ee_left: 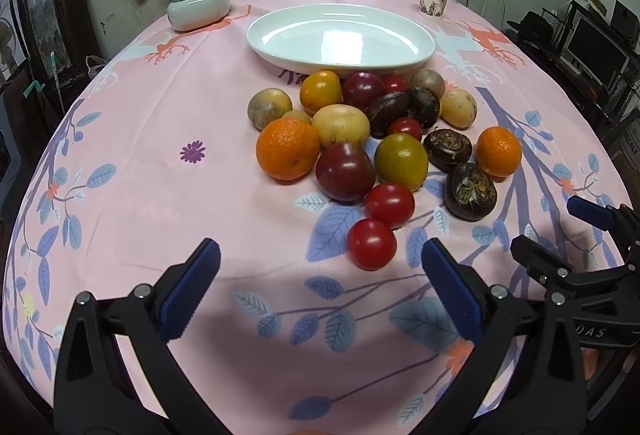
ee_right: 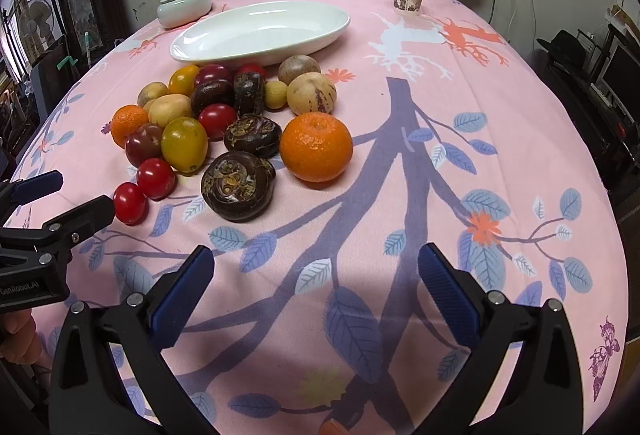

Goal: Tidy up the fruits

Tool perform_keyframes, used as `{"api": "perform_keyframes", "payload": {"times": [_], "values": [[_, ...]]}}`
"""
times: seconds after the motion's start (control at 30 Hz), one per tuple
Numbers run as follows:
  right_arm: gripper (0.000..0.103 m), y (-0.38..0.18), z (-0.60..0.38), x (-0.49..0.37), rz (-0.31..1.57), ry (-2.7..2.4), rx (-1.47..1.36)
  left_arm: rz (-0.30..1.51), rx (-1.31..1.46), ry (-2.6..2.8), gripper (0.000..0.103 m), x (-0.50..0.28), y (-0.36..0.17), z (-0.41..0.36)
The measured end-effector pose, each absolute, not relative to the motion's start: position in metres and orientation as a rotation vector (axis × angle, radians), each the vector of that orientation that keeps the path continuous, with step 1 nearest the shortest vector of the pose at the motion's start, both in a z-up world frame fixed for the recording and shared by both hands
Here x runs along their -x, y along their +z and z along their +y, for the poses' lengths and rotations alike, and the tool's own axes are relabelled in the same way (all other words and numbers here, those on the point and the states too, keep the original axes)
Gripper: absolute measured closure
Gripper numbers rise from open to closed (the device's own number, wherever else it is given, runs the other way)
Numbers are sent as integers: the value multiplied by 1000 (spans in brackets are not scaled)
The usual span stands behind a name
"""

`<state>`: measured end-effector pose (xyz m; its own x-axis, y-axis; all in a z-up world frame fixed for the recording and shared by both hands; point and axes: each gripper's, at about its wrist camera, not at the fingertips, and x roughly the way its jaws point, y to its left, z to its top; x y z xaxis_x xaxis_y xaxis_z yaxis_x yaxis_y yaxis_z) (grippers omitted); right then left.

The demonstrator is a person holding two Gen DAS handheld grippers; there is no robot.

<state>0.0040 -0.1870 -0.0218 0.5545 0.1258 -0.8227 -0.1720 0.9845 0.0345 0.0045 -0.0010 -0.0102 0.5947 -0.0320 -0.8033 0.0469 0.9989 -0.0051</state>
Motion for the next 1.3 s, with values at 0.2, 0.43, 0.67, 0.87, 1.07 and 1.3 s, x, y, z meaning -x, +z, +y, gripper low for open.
{"api": "perform_keyframes", "payload": {"times": [0.2,0.43,0.67,0.87,1.07,1.3], "values": [[1,-23,-189,-5,972,176,43,932,-19,-48,2,-4,-10,-1],[1,-23,-188,-4,973,176,43,931,-19,-50,2,-4,-10,-1],[1,-23,-188,-4,972,177,41,930,-19,-54,2,-4,-10,-1],[1,-23,-188,-4,974,178,42,934,-22,-55,2,-4,-9,-3],[1,-23,-189,-4,974,180,39,935,-23,-54,2,-4,-10,-3],[1,-24,-190,-4,974,181,32,933,-41,-70,2,-4,-15,-5]]}}
